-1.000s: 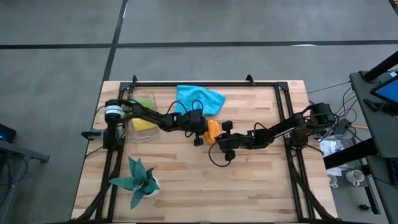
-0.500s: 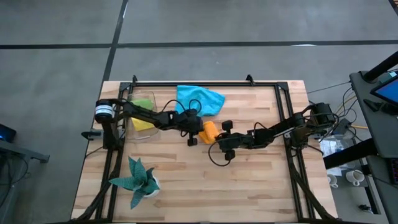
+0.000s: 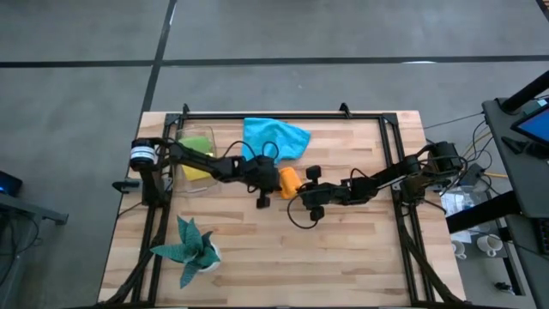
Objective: Roll microfiber towels into tight, uniform cylinder then place into a basket
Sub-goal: Roll the orange microfiber towel
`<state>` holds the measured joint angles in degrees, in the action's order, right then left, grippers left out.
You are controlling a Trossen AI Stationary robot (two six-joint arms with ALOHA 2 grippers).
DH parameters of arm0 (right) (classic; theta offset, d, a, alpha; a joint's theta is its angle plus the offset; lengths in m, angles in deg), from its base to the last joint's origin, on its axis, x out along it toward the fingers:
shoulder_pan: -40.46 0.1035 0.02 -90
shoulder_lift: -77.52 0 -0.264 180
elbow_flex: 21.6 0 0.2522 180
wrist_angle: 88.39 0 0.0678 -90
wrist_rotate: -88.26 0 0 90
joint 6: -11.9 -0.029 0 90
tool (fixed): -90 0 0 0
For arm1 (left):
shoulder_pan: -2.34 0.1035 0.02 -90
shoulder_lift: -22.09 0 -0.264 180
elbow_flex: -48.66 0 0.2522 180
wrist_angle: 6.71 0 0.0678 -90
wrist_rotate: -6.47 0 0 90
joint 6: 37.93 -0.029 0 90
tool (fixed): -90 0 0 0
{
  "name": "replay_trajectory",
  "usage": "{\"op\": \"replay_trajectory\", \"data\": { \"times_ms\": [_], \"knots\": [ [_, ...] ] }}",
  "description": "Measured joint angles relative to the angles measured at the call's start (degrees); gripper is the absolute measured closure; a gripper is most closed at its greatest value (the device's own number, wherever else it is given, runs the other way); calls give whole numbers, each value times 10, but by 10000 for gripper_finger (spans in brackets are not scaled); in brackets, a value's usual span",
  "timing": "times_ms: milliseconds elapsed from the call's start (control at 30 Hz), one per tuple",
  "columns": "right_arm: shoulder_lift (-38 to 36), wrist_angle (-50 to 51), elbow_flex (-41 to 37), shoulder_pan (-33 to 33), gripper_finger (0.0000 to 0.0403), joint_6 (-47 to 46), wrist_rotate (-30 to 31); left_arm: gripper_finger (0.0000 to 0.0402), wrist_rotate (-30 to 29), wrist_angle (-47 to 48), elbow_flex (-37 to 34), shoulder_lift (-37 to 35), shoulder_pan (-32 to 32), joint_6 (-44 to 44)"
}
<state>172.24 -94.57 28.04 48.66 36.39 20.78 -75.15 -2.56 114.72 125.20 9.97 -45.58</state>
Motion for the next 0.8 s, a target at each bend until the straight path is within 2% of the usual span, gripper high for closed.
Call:
{"op": "replay_trajectory", "data": {
  "times_ms": [67, 133, 300, 500, 800],
  "knots": [
    [0, 0, 0, 0, 394, 0, 0, 402, 28, -28, 0, 2, -4, 10],
    [0, 0, 0, 0, 394, 0, 0, 402, 31, -61, 1, 11, -8, 15],
    [0, 0, 0, 0, 394, 0, 0, 402, 31, -64, 15, 53, -8, 28],
    [0, 0, 0, 0, 394, 2, 0, 402, -2, -72, 31, 68, -6, 29],
    [0, 0, 1, 0, 394, 30, 0, 402, -4, -97, 35, 91, -5, 30]
  ]
}}
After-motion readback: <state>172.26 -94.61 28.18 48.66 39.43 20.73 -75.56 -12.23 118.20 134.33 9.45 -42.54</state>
